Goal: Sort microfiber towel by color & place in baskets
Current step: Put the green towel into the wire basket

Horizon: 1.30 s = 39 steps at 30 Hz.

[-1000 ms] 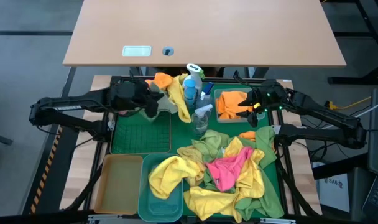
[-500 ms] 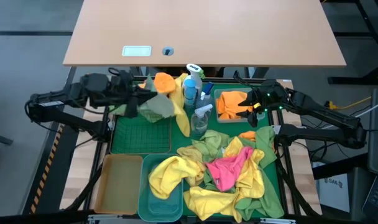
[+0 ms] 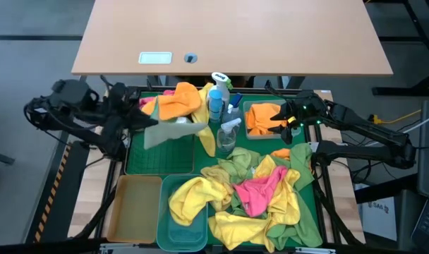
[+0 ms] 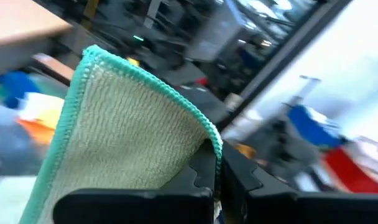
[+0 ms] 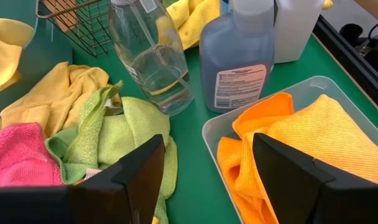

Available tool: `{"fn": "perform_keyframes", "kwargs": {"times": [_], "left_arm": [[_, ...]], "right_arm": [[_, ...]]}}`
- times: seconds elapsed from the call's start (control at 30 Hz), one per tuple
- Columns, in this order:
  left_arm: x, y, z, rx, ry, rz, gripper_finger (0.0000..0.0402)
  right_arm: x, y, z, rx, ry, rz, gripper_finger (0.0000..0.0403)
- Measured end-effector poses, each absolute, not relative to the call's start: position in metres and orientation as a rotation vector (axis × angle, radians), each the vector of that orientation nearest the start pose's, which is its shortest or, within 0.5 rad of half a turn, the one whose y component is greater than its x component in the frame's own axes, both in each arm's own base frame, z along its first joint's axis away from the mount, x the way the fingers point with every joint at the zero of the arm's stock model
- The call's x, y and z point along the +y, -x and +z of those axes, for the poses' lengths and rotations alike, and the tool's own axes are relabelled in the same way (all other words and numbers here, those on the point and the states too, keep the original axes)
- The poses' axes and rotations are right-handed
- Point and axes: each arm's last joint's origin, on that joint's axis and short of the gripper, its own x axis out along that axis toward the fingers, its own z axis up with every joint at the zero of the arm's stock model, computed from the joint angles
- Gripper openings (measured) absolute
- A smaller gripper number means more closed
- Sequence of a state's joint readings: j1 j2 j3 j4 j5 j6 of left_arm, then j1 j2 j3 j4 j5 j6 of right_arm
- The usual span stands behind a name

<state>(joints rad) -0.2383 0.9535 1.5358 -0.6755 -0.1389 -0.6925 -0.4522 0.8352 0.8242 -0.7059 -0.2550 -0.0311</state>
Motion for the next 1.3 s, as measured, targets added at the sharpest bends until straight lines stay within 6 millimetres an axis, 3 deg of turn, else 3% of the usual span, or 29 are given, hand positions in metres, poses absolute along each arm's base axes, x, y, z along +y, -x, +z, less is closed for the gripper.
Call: {"fn": "perform_keyframes", "kwargs": {"times": [0.23, 0.37, 0.67, 1.07, 1.3], "left_arm": [[-0.039, -0.117, 0.511, 0.125, 0.745, -0.208, 0.0000], [-0.041, -0.112, 0.510, 0.163, 0.733, -0.210, 0.0000], [-0.037, -0.112, 0.490, 0.274, 0.649, 0.040, 0.0000], [-0.018, -0.102, 0.472, 0.221, 0.373, 0.645, 0.0000], [-0.023, -0.117, 0.459, 0.277, 0.273, 0.721, 0.0000]], "right_arm": [[-0.064, -0.148, 0.294, 0.676, -0.219, -0.178, 0.0244], [-0.064, -0.148, 0.294, 0.676, -0.219, -0.178, 0.0244], [-0.064, -0.148, 0.294, 0.676, -0.219, -0.178, 0.0244], [-0.064, -0.148, 0.294, 0.676, -0.219, -0.178, 0.0244], [-0.064, -0.148, 0.294, 0.676, -0.219, -0.178, 0.0244]]}}
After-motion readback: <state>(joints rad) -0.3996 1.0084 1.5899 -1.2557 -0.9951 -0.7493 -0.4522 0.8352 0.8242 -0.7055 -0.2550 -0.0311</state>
